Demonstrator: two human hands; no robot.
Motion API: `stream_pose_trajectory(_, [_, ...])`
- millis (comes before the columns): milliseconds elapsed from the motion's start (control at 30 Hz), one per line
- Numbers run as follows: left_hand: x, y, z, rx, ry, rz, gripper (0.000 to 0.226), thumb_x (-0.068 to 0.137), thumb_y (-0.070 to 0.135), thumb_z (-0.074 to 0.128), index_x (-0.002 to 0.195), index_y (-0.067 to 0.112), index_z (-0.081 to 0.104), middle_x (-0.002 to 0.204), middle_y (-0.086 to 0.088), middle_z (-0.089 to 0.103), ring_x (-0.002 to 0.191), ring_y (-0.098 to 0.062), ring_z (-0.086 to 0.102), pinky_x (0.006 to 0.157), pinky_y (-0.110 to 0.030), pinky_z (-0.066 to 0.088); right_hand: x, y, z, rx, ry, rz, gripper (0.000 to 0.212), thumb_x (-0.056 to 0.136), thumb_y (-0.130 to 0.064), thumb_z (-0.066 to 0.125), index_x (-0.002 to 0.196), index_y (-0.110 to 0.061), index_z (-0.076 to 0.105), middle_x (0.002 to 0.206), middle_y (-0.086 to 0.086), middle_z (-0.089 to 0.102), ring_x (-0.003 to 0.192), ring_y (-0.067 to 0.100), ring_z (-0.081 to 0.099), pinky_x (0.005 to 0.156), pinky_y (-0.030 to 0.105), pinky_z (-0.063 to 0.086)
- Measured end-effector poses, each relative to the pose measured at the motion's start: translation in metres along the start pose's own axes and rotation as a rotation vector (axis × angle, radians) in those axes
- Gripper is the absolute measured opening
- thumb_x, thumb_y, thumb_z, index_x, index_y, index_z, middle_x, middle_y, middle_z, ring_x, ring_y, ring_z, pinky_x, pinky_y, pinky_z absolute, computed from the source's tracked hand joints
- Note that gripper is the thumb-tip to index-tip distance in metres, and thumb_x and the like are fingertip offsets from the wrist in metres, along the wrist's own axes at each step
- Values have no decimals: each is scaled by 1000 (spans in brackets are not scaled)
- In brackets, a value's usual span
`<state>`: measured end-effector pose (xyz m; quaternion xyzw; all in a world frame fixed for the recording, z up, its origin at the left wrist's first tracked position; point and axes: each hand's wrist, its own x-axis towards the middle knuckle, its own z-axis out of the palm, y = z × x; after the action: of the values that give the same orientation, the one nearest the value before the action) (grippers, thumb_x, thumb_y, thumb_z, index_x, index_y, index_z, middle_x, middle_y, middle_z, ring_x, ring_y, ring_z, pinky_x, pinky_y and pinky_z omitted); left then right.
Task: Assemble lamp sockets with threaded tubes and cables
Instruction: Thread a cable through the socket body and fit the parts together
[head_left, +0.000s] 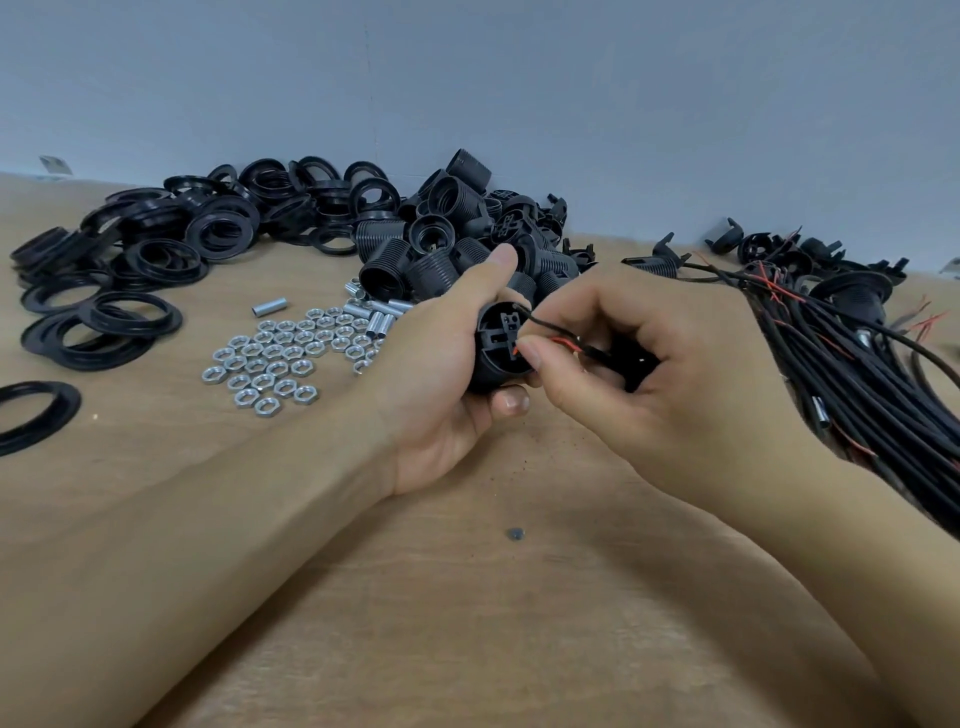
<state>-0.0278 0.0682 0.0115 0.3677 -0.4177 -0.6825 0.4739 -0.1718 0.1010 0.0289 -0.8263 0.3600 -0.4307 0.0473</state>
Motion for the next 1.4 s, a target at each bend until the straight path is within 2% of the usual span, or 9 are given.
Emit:
stream_pose_trajectory(133, [1, -1, 0, -10, -7, -45, 39, 99, 45, 49, 111, 9, 56, 104, -18, 51, 68, -20, 45, 35, -17, 30, -1, 2, 2, 33, -31, -4, 5, 86, -8, 68, 81, -8, 67, 61, -24, 43, 55, -1, 47, 56, 7, 32])
stream_pose_trajectory(267, [1, -4, 0, -52, 14, -84, 63, 100, 44, 48, 128, -12, 52, 108, -20, 50, 85, -30, 43, 36, -15, 32, -1, 4, 3, 53, -49, 17, 6, 86, -10, 68, 81, -9, 65, 62, -19, 47, 55, 10, 49, 54, 9, 35])
stream_pose_trajectory(433, [1, -3, 0, -147, -52, -141, 40, 99, 44, 50, 119, 10, 51, 108, -15, 46, 67, -12, 42, 33, -12, 32, -3, 7, 2, 170, -69, 60, 5, 86, -10, 66, 83, -10, 63, 67, -10, 57, 60, 15, 51, 58, 14, 39])
stream_pose_trajectory(767, [-1, -10, -1, -211, -42, -187, 30, 101, 35, 50, 116, 10, 51, 105, -15, 45, 70, -12, 46, 34, -11, 33, -5, 4, 3, 163, -118, 71, 11, 85, -7, 70, 80, -11, 61, 64, 0, 57, 60, 16, 51, 55, 13, 39])
stream_pose_trajectory(933, [0, -9, -1, -147, -44, -160, 34, 100, 41, 51, 115, 11, 53, 101, -15, 49, 71, -15, 52, 35, -13, 35, -6, 9, 2, 147, -124, 71, 11, 86, -5, 70, 80, -8, 61, 63, 0, 56, 59, 13, 48, 57, 8, 36])
stream_pose_trajectory(1067, [3, -4, 0, -102, -3, -98, 53, 98, 48, 51, 124, 1, 58, 102, -14, 51, 75, -17, 52, 38, -14, 38, -4, 11, 2, 412, -97, 160, 5, 89, -10, 64, 92, -8, 61, 74, 1, 59, 62, 15, 53, 61, 15, 43])
stream_pose_trajectory(1167, [2, -1, -2, -68, -7, -48, 40, 98, 46, 52, 99, 6, 57, 82, -8, 53, 57, -12, 52, 35, -16, 36, -2, 12, 1, 455, -74, 181, 3, 94, -9, 58, 94, -9, 61, 71, -18, 59, 58, 4, 55, 56, 11, 40])
stream_pose_trajectory(1267, [1, 0, -3, -33, 38, 40, 39, 99, 42, 53, 75, 12, 53, 64, -2, 52, 50, -11, 52, 35, -18, 36, -1, 12, 3, 400, -55, 187, 5, 92, -11, 61, 91, -11, 66, 74, -16, 59, 55, 3, 51, 54, 9, 37])
stream_pose_trajectory(1400, [1, 0, 0, -21, 91, 167, 39, 100, 37, 53, 67, 15, 52, 58, 0, 50, 49, -12, 52, 36, -21, 36, -1, 10, 4, 401, 24, 216, 5, 89, -11, 66, 90, -15, 70, 72, -14, 63, 55, 2, 54, 56, 9, 39])
